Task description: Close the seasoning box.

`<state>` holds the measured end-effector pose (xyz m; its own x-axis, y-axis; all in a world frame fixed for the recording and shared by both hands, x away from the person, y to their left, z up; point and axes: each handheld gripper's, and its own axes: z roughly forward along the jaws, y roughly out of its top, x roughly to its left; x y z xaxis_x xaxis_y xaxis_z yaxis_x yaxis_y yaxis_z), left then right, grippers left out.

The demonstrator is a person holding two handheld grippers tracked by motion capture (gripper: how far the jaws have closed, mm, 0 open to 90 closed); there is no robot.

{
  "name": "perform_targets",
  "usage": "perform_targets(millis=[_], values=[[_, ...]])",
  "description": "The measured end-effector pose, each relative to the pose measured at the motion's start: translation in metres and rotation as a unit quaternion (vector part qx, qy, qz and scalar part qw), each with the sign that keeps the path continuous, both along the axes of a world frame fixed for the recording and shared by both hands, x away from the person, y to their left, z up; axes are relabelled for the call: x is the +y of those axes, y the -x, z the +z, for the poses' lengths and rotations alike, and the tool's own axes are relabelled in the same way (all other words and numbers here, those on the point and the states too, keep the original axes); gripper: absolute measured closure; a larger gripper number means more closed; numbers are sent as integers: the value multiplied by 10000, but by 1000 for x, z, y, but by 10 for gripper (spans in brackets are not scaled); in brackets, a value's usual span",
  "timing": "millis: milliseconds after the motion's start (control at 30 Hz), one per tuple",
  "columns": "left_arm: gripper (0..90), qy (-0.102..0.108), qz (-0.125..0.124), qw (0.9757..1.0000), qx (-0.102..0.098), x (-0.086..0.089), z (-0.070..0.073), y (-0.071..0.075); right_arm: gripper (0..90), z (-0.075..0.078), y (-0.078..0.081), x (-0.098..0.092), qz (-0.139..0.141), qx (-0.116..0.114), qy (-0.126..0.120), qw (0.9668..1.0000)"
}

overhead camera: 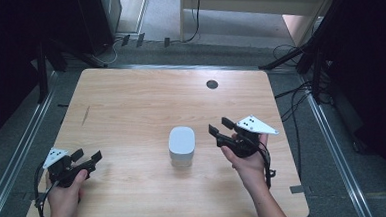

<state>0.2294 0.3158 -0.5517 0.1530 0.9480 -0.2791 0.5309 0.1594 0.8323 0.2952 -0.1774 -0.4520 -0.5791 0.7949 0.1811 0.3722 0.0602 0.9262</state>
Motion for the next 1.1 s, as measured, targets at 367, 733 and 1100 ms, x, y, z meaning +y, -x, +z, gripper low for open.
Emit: perform_targets(millis=[367,733,1100], values=[[239,-9,13,10000,-50,1,0,3,45,-24,11,-47,-710,338,100,9969],[240,13,41,10000,-55,1,0,2,71,-51,27,-89,-1083,533,344,9921],[240,19,41,10000,-53,1,0,3,94,-71,43,-124,-1424,737,460,9860]])
